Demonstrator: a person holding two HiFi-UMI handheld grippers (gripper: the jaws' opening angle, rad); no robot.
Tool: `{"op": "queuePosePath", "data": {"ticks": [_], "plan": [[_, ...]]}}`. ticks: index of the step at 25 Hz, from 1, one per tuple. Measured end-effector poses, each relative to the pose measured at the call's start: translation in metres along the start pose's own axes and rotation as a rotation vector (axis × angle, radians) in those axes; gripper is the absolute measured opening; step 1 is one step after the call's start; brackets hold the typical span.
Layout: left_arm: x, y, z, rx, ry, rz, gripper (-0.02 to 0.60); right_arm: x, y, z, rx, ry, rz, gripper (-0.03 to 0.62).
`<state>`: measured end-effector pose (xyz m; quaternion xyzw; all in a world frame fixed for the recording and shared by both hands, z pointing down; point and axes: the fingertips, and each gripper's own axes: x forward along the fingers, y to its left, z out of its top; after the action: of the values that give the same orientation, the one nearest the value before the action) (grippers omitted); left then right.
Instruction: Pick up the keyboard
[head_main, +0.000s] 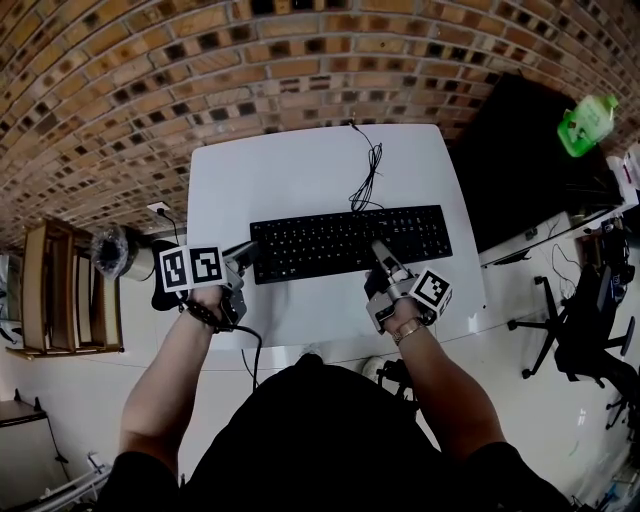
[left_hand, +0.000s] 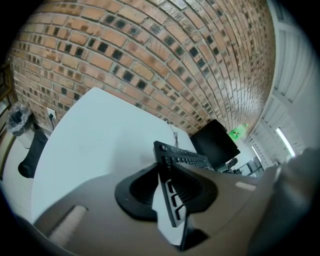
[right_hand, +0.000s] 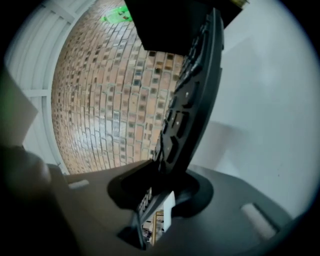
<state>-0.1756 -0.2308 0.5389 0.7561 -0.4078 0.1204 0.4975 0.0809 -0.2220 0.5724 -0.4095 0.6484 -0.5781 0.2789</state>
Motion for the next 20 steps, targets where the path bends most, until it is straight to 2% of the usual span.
{"op": "queuePosePath", "data": {"ticks": [10,20], "plan": [[-0.025,-0.038,0.020,0.037,-0.116,-0.050,0.087,-0.017,0.069,0.017,-0.135,0.024,0.080,0.097],[-0.050,-0.080,0.036,0.081,-0.240,-0.079,0.088,-0.037,0.144,0.035,-0.296,0.044,0.198,0.087]]}}
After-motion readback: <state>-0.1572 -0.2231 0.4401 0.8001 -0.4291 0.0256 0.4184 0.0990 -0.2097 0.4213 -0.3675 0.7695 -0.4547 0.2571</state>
